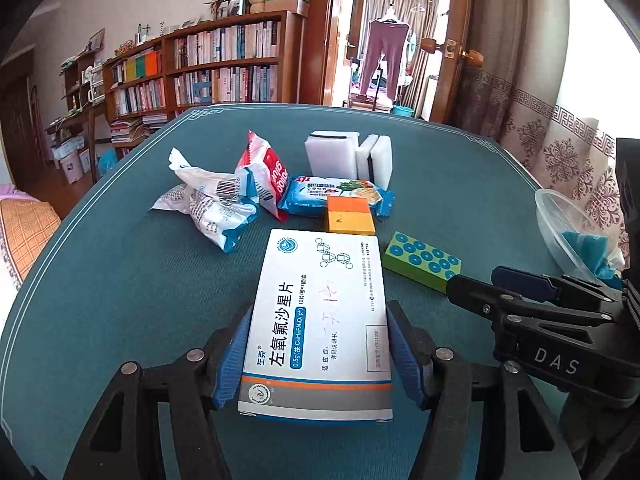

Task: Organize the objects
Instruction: 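Grasp the white medicine box with the left gripper, then grasp the green dotted block with the right gripper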

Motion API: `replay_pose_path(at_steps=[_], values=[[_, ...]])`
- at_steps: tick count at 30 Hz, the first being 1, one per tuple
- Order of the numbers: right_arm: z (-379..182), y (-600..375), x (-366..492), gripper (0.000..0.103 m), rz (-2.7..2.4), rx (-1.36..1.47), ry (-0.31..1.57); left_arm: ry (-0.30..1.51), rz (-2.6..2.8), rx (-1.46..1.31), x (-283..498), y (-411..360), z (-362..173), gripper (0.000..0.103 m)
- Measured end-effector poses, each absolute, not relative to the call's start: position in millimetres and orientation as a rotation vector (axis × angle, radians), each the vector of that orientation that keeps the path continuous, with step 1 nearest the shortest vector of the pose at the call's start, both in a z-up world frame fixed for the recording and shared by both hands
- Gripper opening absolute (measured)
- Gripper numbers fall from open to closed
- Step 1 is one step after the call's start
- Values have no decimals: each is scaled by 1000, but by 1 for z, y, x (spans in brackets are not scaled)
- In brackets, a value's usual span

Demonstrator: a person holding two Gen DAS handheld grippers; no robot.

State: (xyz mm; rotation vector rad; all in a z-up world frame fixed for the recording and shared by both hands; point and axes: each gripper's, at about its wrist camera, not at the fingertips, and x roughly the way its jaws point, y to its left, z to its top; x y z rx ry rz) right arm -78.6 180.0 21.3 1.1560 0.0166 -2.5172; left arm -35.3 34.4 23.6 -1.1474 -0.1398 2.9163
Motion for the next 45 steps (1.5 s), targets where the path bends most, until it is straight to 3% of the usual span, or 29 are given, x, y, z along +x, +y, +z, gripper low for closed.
replay_pose_path(at_steps=[9, 18, 30, 42, 45], values=[[14, 149, -102, 58, -2443, 1135, 171, -175, 2932, -1164, -34, 33, 20, 67], [10, 140, -99, 32, -2482, 1106, 275, -177, 2917, -1174, -33, 33, 19, 67], [12, 185, -66, 31, -2577, 1136, 122, -159, 2911, -1164, -33, 34, 21, 67], [10, 198, -51, 33, -2619, 1166, 138, -135, 2906, -1151, -33, 38, 21, 67], [10, 192, -55, 37, -2616, 1159, 161, -130, 2904, -1149, -32, 38, 21, 67]])
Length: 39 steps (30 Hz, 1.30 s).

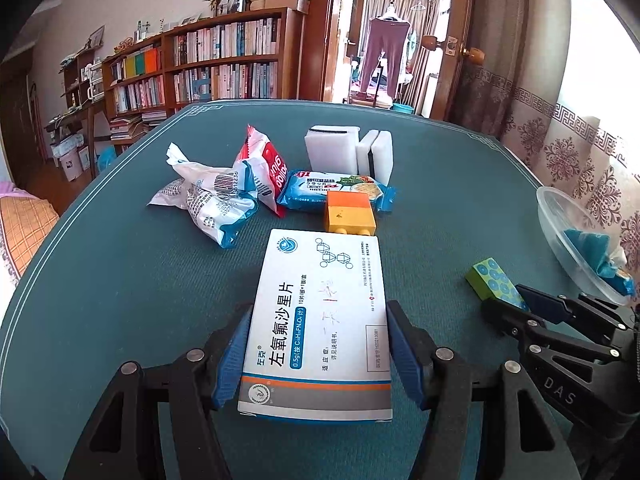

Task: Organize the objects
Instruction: 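Grasp the green dotted block with the right gripper, then carry the green block into the bowl with the right gripper and release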

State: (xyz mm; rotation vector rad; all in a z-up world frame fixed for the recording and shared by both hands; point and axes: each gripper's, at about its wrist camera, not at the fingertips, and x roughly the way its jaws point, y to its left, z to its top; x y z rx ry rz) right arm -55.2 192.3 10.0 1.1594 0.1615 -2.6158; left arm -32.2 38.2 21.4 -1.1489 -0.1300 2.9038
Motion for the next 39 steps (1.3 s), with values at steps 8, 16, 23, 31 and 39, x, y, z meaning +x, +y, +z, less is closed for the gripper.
replay_pose_path(at_steps=[8, 16, 23, 31, 39], values=[[8, 181, -55, 30, -2628, 1158, 246, -123, 2901, -1145, -32, 40, 21, 67], [22, 195, -41, 30, -2599, 1136, 114, -120, 2893, -1143, -32, 41, 22, 67], [53, 213, -20, 30, -2630, 1026, 66, -158, 2855, -1171, -33, 40, 24, 67], [82, 253, -9, 30, -2721, 937, -39, -129, 2834, -1138, -28, 54, 35, 67], [100, 311, -6, 30, -2886, 877, -164, -75, 2803, -1092, -26, 78, 49, 67]])
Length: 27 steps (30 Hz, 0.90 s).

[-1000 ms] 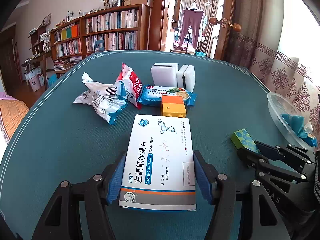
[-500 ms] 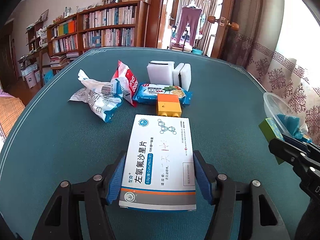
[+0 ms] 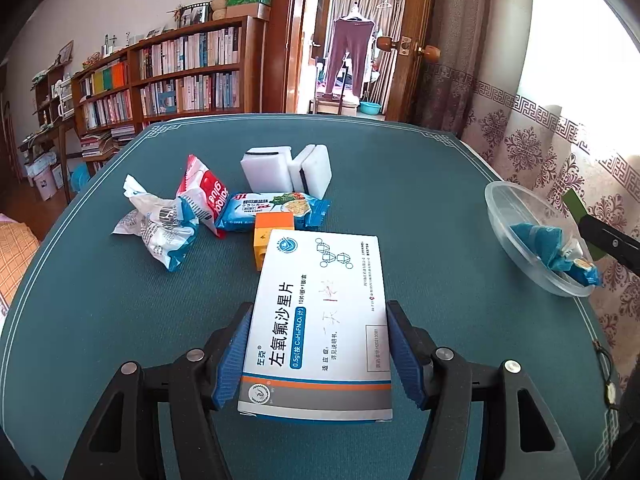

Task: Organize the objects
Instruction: 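Carry the green block into the bowl with the right gripper and release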

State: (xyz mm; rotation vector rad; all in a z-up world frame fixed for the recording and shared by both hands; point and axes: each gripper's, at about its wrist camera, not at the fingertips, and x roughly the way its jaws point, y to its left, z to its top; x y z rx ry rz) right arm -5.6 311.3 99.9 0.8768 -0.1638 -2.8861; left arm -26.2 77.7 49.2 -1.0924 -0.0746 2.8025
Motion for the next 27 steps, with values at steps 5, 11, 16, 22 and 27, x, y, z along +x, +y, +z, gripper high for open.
replay_pose_path(at_steps=[5, 11, 16, 22, 27], values=[[99, 348, -13, 30, -2968, 901, -248, -50, 2780, -1077, -28, 93, 55, 67], [88, 379, -30, 30, -3033, 943, -309, -16, 2757, -1065, -28, 111, 60, 67], [71, 404, -52, 31, -3036, 1039, -403, 19, 2750, -1052, -30, 123, 64, 67], [70, 409, -43, 32, -3013, 1019, -426, 43, 2735, -1053, -39, 136, 68, 67], [75, 407, -29, 32, -2997, 989, -416, 78, 2698, -1034, -50, 158, 75, 67]])
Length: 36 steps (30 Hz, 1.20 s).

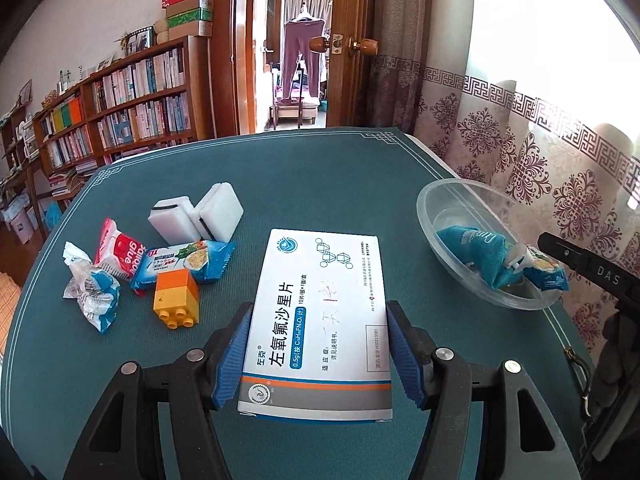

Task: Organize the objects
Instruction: 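Carry the green block into the bowl with the right gripper and release, then carry the medicine box into the bowl with the left gripper and release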

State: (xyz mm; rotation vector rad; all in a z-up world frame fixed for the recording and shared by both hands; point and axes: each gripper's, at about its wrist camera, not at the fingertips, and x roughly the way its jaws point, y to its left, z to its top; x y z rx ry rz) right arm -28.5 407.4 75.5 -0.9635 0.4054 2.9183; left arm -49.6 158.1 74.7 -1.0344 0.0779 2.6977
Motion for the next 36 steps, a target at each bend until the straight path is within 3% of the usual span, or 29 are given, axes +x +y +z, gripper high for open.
replay_pose_path(at_steps=[8, 28, 32, 36], values=[[77, 398, -8, 32, 2964, -935, 308, 136, 2609, -1004, -73, 204, 84, 67], [64, 430, -8, 32, 2912, -955, 452, 161, 2355, -968, -123, 307, 91, 67], [63, 428, -8, 32, 2914, -955, 432, 155, 2355, -954, -126, 310, 92, 86], [63, 427, -8, 32, 2915, -955, 429, 153, 2374, -958, -126, 301, 89, 87]])
